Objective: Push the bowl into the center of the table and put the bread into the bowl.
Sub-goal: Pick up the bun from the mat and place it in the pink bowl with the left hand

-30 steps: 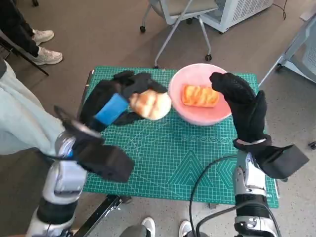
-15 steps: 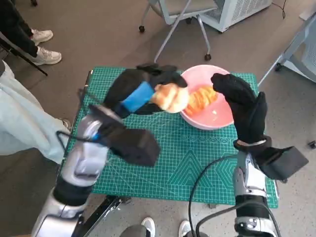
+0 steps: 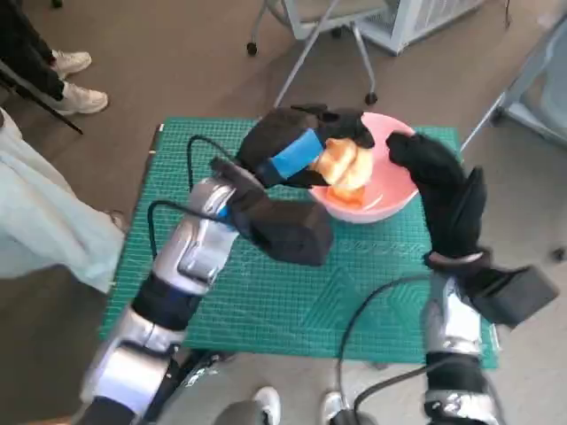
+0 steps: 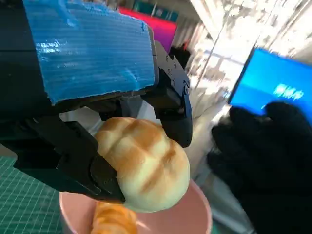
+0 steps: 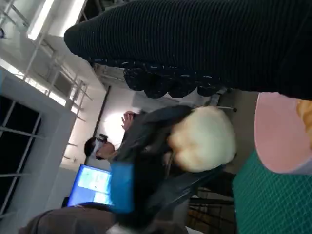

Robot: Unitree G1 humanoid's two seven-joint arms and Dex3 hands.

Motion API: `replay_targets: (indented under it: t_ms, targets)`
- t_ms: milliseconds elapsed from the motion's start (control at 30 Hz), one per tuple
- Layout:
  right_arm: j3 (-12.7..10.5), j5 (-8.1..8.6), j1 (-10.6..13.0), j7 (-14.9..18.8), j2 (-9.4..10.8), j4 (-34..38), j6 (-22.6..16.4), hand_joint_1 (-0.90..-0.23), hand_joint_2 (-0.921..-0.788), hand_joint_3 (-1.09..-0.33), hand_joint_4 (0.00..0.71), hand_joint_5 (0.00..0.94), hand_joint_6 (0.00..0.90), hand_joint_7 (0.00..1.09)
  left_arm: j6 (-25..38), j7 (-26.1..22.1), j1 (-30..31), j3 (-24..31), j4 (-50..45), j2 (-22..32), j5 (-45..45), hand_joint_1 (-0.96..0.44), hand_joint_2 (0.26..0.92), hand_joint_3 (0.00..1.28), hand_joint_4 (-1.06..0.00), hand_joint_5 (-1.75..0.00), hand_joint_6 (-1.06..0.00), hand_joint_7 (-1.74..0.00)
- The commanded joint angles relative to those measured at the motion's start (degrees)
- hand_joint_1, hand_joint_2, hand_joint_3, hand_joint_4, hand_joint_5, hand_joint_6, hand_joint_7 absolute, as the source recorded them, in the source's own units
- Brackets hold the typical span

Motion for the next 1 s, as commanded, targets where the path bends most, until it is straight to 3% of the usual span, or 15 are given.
replay_targets:
  t_ms: [33,333,633,767,800,867,933,1000]
  targets:
    - [-0.16,-0.29,2.11,-0.74,0.16,-0.38,0.54,-0.67,-0.921,-0.764,0.174,0.0,0.094,0.47,-2.43,3.39,-5.89,-1.58,9.94,-2.35,1.08,0.0,0.92,0.04,-0.76,-1.11,-0.63,-1.14]
    - [-0.37,-0.63,2.5,-1.42,0.15,-0.74,0.34,-0.668,-0.921,-0.768,0.174,0.001,0.089,0.48,-4.22,7.13,-13.21,-3.58,26.56,-6.35,1.77,0.0,0.921,0.1,-0.66,-1.15,-0.58,-1.25]
    - [-0.37,-0.87,3.06,-1.97,0.08,-1.33,0.09,-0.662,-0.921,-0.773,0.172,0.001,0.082,0.49,-5.96,9.3,-15.96,-4.68,34.91,-8.64,1.38,0.0,0.92,0.11,-0.65,-1.17,-0.57,-1.26]
    - [-0.42,-0.85,3.34,-2.15,-0.07,-1.7,0.1,-0.663,-0.921,-0.774,0.172,0.001,0.079,0.49,-5.89,8.65,-16.16,-4.88,36.74,-9.15,1.18,0.0,0.921,0.19,-0.56,-1.28,-0.46,-1.34]
    - [-0.42,-0.84,3.4,-2.21,-0.11,-1.8,0.11,-0.663,-0.921,-0.774,0.171,0.001,0.079,0.49,-5.77,8.35,-16.17,-4.96,37.0,-9.22,1.2,-0.02,0.911,0.2,-0.5,-1.17,-0.41,-1.23]
    - [-0.45,-0.84,3.57,-2.3,-0.18,-2.01,0.14,-0.66,-0.921,-0.776,0.17,0.001,0.075,0.49,-5.47,6.88,-15.99,-4.84,37.22,-9.3,0.79,-0.13,0.905,0.13,-0.44,-0.55,-0.39,-0.64]
    - [-0.49,-0.89,3.72,-2.39,-0.27,-2.16,0.1,-0.659,-0.921,-0.779,0.17,0.001,0.071,0.49,-4.92,5.44,-15.91,-4.73,37.28,-9.33,0.42,-0.2,0.909,0.1,-0.37,-0.28,-0.36,-0.38]
    - [-0.51,-1.11,3.86,-2.6,-0.31,-2.3,-0.03,-0.657,-0.921,-0.785,0.17,0.001,0.067,0.5,-4.38,4.23,-16.08,-4.87,37.31,-9.28,0.45,-0.27,0.915,0.08,-0.3,-0.14,-0.33,-0.23]
